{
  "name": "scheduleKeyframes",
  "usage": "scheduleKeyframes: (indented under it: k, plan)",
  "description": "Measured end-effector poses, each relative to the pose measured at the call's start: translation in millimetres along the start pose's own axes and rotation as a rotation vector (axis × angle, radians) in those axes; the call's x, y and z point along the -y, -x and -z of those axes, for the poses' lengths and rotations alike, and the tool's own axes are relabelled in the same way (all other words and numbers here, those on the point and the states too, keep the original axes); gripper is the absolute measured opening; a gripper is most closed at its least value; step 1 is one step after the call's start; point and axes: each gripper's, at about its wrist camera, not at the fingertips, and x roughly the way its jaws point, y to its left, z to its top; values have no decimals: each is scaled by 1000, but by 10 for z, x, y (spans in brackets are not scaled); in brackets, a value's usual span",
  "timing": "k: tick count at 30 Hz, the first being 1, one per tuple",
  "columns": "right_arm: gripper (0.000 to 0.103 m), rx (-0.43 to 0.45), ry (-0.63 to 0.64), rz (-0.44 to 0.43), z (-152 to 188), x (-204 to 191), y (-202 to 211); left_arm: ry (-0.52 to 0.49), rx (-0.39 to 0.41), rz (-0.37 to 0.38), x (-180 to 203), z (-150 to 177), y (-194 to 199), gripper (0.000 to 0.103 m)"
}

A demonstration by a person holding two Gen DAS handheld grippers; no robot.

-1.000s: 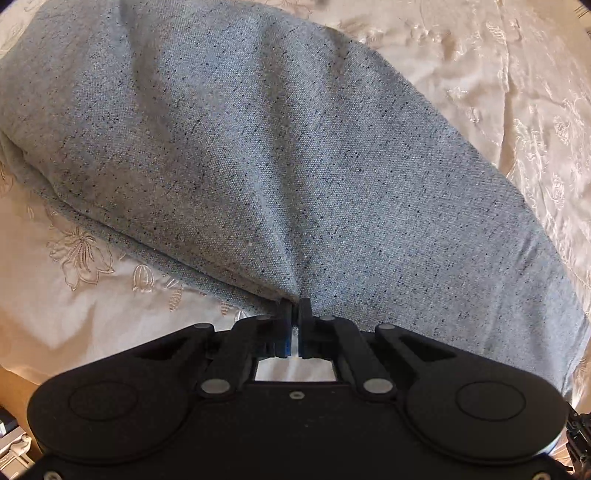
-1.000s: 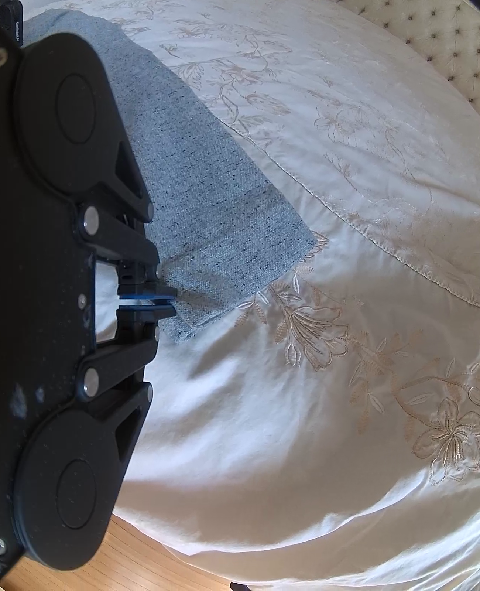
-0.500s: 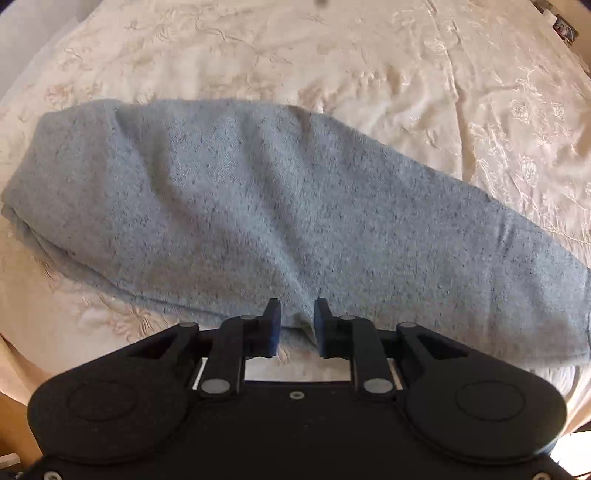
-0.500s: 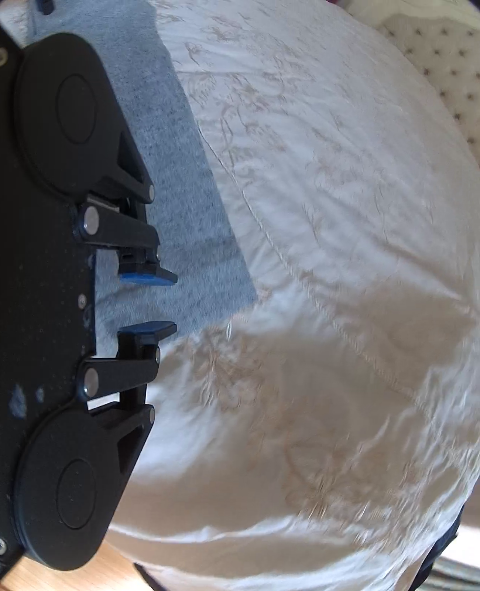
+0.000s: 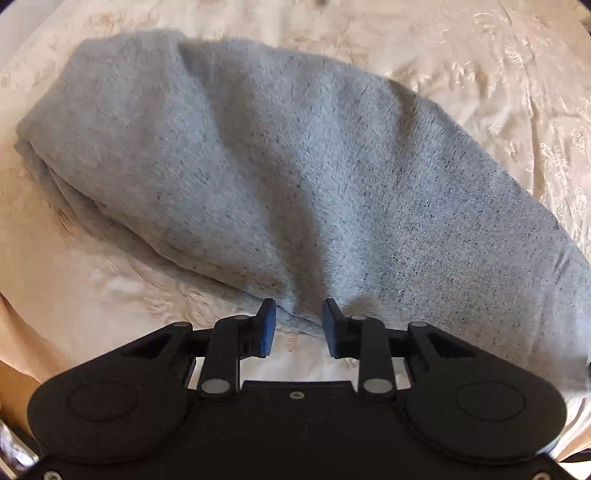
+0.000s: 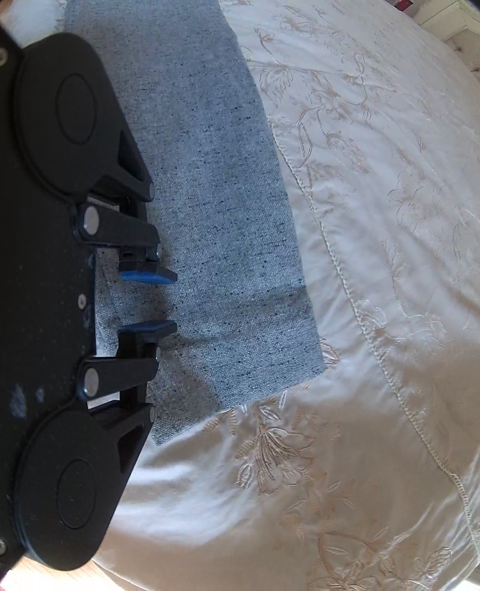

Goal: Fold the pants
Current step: 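Grasp the folded trouser edge with the left tool and smooth it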

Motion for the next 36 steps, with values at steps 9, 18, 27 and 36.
scheduleKeyframes:
  k: [9, 18, 27, 36]
  plan:
    - [25, 119, 120, -132, 146, -1118, 562, 66, 78, -26, -992, -358, 350, 40]
    - [25, 37, 321, -360, 847, -2863, 745, 130, 57, -80, -2054, -834, 119, 39]
    - [25, -45, 372, -425, 1365, -3722, 773, 211, -15, 40, -2504, -1132, -207, 39]
    - [25, -52, 395, -388, 1347, -3787, 761, 380, -83, 137, -2655, -1186, -453, 14]
